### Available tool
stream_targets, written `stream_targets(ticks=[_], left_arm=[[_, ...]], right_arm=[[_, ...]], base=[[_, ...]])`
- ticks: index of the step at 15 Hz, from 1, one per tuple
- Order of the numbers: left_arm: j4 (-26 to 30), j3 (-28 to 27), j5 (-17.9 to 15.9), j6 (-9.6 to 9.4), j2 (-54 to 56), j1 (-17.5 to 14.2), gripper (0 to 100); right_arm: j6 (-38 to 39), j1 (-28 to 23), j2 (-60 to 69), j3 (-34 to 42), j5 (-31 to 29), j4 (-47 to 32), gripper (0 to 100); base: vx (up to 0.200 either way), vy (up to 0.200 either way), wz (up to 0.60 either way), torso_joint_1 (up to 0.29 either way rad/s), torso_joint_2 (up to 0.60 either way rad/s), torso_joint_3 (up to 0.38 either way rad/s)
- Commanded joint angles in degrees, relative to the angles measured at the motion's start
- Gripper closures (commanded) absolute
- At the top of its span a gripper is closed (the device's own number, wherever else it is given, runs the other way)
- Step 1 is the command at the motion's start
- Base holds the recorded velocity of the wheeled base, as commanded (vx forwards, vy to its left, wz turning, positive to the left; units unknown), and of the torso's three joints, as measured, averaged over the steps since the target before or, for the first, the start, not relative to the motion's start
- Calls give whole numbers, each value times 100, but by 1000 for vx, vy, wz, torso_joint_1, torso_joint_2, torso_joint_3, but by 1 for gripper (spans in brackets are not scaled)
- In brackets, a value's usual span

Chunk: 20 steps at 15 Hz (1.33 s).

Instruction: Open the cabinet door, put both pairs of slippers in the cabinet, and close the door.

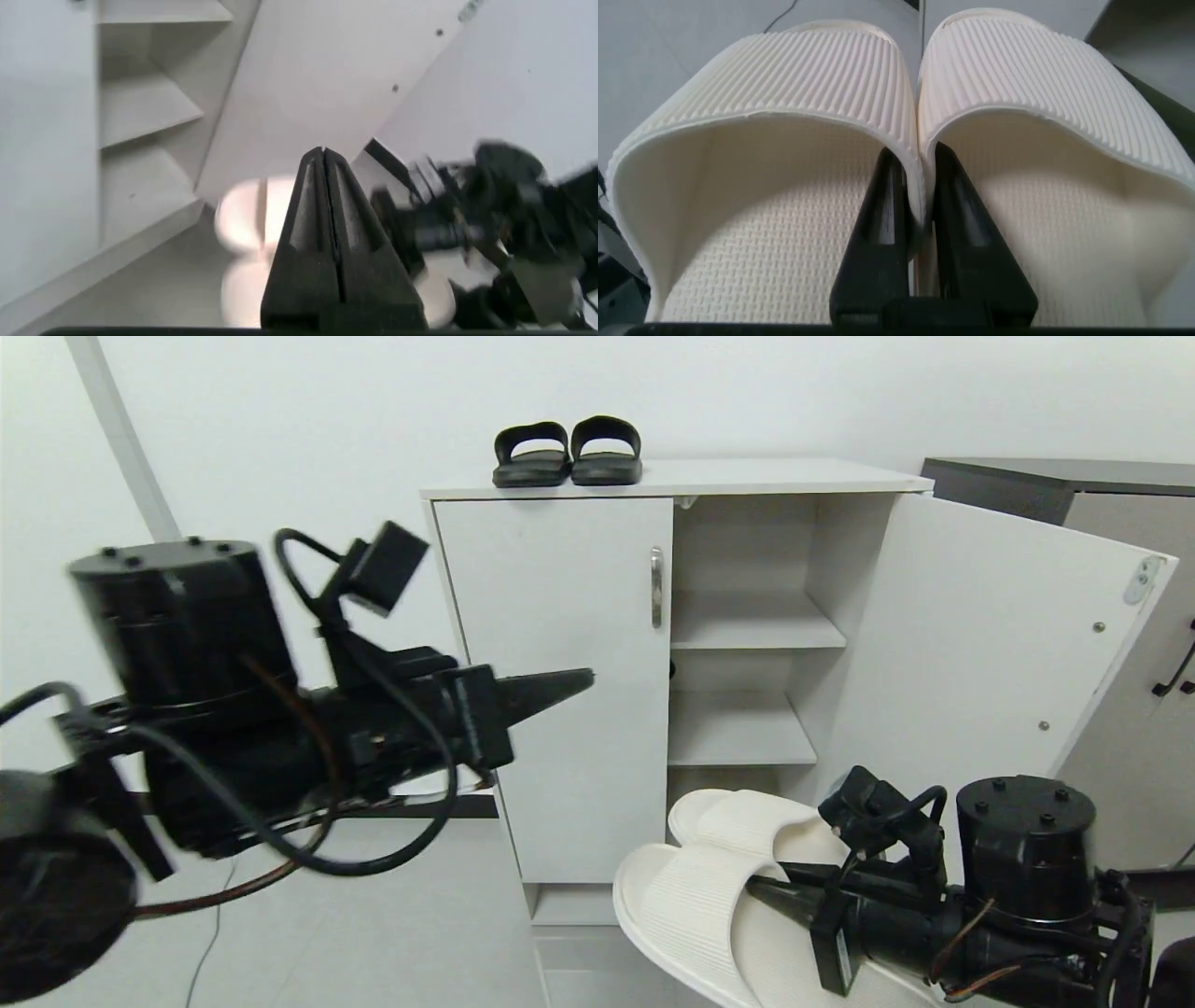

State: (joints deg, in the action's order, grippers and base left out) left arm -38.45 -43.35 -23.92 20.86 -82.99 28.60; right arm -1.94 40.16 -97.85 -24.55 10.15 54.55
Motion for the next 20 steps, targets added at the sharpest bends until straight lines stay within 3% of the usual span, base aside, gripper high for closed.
stream_targets(ticks=[1, 2, 4, 5, 6, 7, 8, 9, 10, 11, 13, 14, 16, 18, 20], left_arm=[[39, 1531, 19, 6, 2173, -768, 100], [400, 1936, 28, -3, 2877, -979, 100], [1393, 2199, 89, -91, 4028, -1269, 100], [2078, 2226, 326, -372, 4582, -1506, 100], [2667, 2226, 722, -671, 4986, -1691, 100], [3177, 2243, 1267, -741, 5329, -1779, 100], [3344, 2305, 1610, -767, 5469, -1805, 100], [3467, 2647, 2506, -803, 5768, -1814, 100], [3458, 2981, 3130, -996, 5944, -1832, 100], [3458, 3263, 3420, -1286, 6199, -2043, 100], [3458, 3570, 3464, -1479, 6533, -2482, 100], [3467, 3816, 3499, -1497, 6752, -3018, 100], [3458, 4168, 3482, -1611, 7122, -3510, 100], [3731, 4326, 3297, -1699, 7807, -3475, 100], [3660, 4335, 3086, -1884, 7790, -3466, 100]], right_arm=[[0, -43, -41, -32, 4, 3, 100], [0, -43, -41, -32, 4, 3, 100], [0, -43, -41, -32, 4, 3, 100], [0, -43, -32, -23, 4, 3, 100], [0, -43, -23, -6, 4, 3, 100], [0, -43, -23, 21, 13, 3, 100], [0, -34, -14, 47, 13, 3, 100], [0, -17, -6, 91, 13, 3, 100], [0, -17, -14, 91, 13, 3, 100], [0, -8, -32, 91, 13, 3, 100], [0, -8, -32, 91, 13, 3, 100], [0, 1, -32, 91, 13, 3, 100], [-8, 45, -50, 100, 13, 3, 100], [-8, 45, -58, 126, 4, 3, 100], [-17, 63, -50, 152, 4, 3, 100]], base=[[0, 0, 0, 0, 0, 0], [0, 0, 0, 0, 0, 0], [0, 0, 0, 0, 0, 0], [0, 0, 0, 0, 0, 0], [0, 0, 0, 0, 0, 0], [0, 0, 0, 0, 0, 0], [0, 0, 0, 0, 0, 0], [0, 0, 0, 0, 0, 0], [0, 0, 0, 0, 0, 0], [0, 0, 0, 0, 0, 0], [0, 0, 0, 0, 0, 0], [0, 0, 0, 0, 0, 0], [0, 0, 0, 0, 0, 0], [0, 0, 0, 0, 0, 0], [0, 0, 0, 0, 0, 0]])
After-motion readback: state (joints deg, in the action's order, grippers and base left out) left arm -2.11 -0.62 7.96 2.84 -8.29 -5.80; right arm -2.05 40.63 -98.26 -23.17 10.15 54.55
